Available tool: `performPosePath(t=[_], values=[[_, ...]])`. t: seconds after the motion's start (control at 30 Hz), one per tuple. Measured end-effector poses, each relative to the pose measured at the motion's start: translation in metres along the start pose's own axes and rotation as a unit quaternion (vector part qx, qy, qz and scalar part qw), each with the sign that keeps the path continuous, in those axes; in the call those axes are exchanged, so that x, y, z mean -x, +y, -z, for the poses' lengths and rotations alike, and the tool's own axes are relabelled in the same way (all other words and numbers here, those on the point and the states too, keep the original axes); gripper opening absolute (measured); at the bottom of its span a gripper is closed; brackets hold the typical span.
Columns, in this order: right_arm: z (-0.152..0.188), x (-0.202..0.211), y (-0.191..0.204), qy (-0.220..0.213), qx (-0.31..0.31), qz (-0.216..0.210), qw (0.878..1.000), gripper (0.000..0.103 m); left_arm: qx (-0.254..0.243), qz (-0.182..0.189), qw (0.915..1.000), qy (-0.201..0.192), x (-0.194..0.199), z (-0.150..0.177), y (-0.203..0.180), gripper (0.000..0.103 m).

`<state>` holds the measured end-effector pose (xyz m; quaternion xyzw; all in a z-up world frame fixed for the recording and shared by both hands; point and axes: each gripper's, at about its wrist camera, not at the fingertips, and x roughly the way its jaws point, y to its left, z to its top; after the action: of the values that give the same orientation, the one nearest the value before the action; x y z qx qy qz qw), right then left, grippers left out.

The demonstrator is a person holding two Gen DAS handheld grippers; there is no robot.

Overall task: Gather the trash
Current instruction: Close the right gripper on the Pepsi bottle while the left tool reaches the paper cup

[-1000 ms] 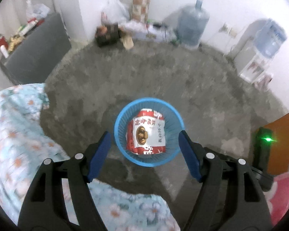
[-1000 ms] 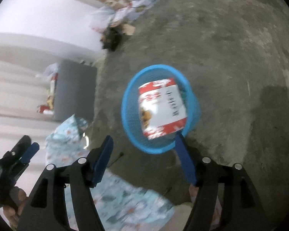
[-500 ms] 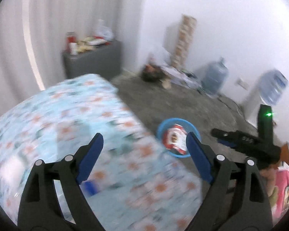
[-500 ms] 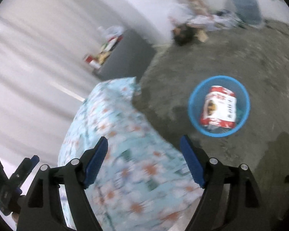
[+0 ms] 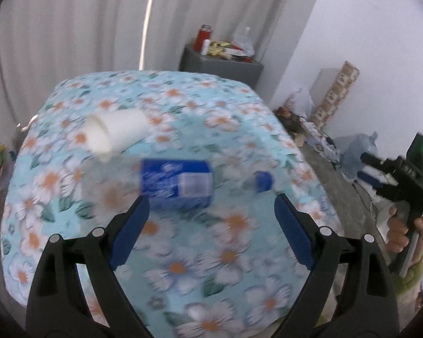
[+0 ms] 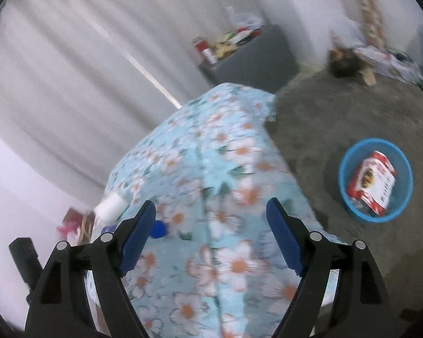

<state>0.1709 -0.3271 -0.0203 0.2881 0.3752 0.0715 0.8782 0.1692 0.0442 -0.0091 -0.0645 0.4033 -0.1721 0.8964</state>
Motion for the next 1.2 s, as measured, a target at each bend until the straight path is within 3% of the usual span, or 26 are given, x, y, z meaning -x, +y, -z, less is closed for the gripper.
performPosePath(t=[0.17,0.33,0.47,0.57,0.67,0.77,0.9,0.97,1.03,1.17,1.2], values=[[0.000,-0.026,0.051,0.036,0.078,-0.038,0.996,0.079,-0.003,-0.011,0.9998,-0.014,0.010,0.008,0.025,0.086],[0.005,-0.063,0.110,0.080,0.199,-0.069,0.974,0.079,0.016,-0.015,0.9997,-0.012,0.012,0.015,0.053,0.086],[0.016,-0.096,0.156,0.134,0.298,-0.119,0.937,0.079,0.038,-0.028,0.9988,-0.011,0.016,0.021,0.075,0.086],[0.027,-0.128,0.187,0.174,0.372,-0.103,0.906,0.083,0.059,-0.037,0.9975,-0.011,0.018,0.025,0.092,0.086],[0.046,-0.168,0.219,0.208,0.452,-0.059,0.866,0.083,0.083,-0.041,0.9955,-0.016,0.021,0.025,0.111,0.086],[0.061,-0.195,0.233,0.240,0.486,-0.052,0.839,0.083,0.107,-0.038,0.9930,-0.032,0.025,0.023,0.125,0.086],[0.075,-0.211,0.234,0.277,0.504,-0.056,0.817,0.083,0.128,-0.031,0.9904,-0.043,0.025,0.021,0.136,0.086],[0.078,-0.210,0.233,0.281,0.506,-0.050,0.814,0.083,0.131,-0.027,0.9901,-0.043,0.022,0.021,0.138,0.086],[0.076,-0.207,0.231,0.285,0.495,-0.046,0.820,0.080,0.132,-0.021,0.9902,-0.040,0.017,0.021,0.139,0.086],[0.063,-0.198,0.218,0.293,0.453,-0.026,0.842,0.071,0.128,-0.006,0.9910,-0.040,0.006,0.014,0.136,0.086],[0.056,-0.193,0.209,0.297,0.424,-0.014,0.855,0.069,0.122,-0.006,0.9915,-0.045,0.003,0.010,0.134,0.086]])
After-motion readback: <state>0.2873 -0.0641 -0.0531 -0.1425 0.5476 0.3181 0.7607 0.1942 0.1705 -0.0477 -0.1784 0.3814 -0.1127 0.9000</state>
